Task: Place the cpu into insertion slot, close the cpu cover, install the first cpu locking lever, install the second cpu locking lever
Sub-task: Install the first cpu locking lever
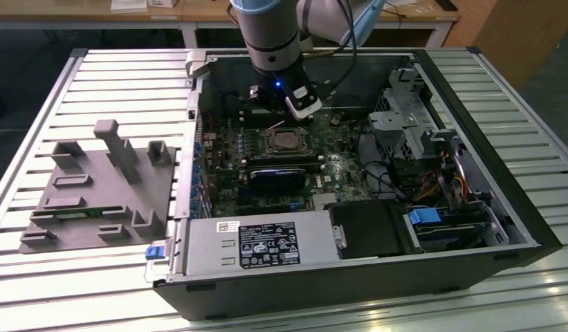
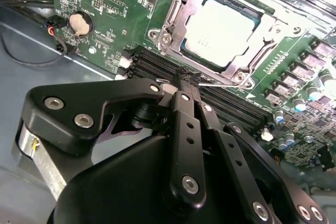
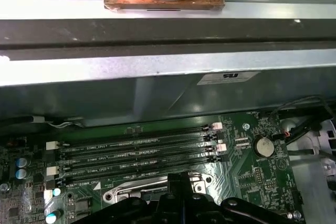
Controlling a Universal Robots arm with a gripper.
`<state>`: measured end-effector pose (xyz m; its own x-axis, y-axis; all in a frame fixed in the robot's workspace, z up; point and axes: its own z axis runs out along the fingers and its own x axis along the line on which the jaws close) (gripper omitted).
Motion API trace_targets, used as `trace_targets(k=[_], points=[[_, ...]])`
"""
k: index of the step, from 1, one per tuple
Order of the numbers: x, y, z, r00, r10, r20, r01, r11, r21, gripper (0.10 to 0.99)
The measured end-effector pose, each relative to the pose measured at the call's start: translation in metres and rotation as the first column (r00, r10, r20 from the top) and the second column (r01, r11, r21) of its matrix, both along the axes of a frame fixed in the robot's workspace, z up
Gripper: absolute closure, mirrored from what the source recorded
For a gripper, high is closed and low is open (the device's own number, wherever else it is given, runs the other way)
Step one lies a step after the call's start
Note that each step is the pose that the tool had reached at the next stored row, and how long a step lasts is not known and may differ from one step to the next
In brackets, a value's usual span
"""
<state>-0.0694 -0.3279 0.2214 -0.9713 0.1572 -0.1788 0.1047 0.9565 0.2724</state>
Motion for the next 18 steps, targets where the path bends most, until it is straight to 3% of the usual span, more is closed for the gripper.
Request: trace_targets(k=[12,18], points=[[0.0,0.0097,-0.0035,1.0,-0.002,0.0001,0.002,1.0,-0.008,0.984],[0.0,0.0116,-0.0052,1.0,-0.002,0.0,0.002,0.9999,-0.013,0.984]])
